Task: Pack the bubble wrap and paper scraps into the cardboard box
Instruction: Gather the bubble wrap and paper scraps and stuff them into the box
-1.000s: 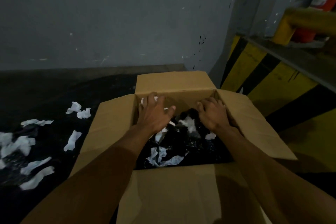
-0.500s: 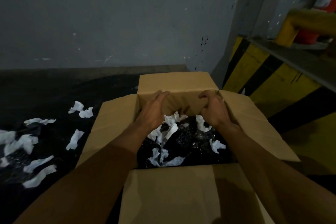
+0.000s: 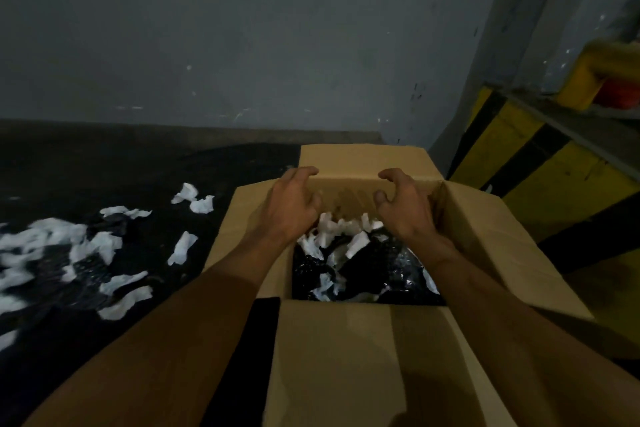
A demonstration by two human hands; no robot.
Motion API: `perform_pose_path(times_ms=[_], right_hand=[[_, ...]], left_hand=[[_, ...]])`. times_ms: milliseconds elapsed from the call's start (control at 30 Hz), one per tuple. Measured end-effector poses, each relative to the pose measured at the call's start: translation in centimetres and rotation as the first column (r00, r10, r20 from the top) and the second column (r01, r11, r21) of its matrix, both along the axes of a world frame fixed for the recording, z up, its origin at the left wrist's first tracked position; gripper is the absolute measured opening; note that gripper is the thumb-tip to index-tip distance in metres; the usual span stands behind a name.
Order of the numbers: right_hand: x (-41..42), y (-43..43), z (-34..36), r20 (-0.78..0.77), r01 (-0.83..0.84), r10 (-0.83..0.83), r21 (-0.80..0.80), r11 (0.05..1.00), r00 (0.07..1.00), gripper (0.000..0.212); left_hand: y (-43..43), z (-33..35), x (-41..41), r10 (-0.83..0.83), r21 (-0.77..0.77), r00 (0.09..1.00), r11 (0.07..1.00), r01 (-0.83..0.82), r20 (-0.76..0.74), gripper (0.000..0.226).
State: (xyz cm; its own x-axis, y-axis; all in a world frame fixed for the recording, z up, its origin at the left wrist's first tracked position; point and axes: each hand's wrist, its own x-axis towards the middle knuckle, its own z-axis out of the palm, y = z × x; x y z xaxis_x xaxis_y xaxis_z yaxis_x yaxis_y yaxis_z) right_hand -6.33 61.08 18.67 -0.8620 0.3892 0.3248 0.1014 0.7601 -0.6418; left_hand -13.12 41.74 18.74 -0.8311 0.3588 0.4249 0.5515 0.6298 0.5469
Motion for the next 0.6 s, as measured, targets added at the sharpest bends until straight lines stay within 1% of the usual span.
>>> perform_pose_path(times_ms=[133,233,400,600], right_hand=[[-1.8,-6.2,0.2,-0.03,-0.126,0.125,-0.053,0.991,0.992,0.04],[-3.1,-12.2,0.1,-0.029,-0.208,0.206,-0.088,0.974,0.978,0.045],[-3.8,-23.3,0.1,-0.001,-0.384,0.385,-0.057,0.921,0.923,0.051],[-2.8,-37.2,-0.8,0.022,-0.504,0.505,-0.043,0.863,0.863,0.051]], left_hand=[[-5.6,0.4,0.8,0.087,-0.01,0.996,0.996,-0.087,-0.008,0.048],[-11.2,0.1,1.6,0.2,-0.025,0.98,0.98,-0.2,-0.01,0.054],[-22.0,-0.3,3.8,0.393,-0.019,0.92,0.919,-0.393,-0.002,0.058],[-35.4,-1.0,7.9,0.557,-0.014,0.83,0.831,-0.556,0.036,0.053]])
